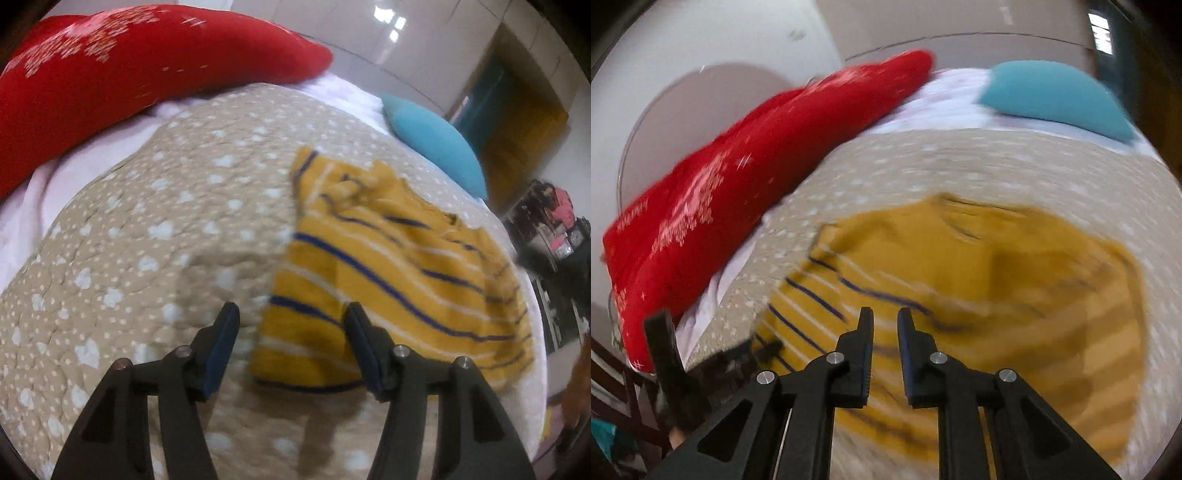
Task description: Fold small clothes
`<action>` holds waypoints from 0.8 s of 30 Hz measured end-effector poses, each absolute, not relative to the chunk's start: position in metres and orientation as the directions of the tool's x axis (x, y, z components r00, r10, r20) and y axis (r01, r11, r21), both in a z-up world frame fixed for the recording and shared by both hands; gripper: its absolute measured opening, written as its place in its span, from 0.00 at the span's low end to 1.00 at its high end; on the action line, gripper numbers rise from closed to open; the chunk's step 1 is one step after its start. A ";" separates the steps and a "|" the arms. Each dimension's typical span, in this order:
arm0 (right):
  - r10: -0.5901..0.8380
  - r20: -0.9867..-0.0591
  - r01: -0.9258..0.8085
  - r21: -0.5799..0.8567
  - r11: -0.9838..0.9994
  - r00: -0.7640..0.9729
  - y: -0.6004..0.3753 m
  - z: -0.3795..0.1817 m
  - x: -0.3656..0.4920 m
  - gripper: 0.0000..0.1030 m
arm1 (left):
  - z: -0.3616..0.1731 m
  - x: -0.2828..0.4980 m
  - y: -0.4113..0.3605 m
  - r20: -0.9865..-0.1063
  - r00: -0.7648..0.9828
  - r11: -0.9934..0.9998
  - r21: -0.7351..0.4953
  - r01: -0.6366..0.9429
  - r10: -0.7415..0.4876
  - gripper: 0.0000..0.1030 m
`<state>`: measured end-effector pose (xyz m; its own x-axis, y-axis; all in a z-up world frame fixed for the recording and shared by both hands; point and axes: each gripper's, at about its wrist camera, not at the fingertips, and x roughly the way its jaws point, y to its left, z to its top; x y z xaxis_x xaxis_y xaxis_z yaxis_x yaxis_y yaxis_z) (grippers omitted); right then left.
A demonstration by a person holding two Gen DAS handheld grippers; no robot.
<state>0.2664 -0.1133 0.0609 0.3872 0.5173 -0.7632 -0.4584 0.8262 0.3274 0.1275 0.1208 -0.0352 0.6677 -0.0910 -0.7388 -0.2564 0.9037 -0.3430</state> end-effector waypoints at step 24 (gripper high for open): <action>0.522 -0.820 -0.432 0.392 0.812 0.237 -0.082 0.070 0.335 0.24 | -0.044 0.121 0.132 -0.702 0.696 0.874 -0.422 -0.240 -0.147 0.63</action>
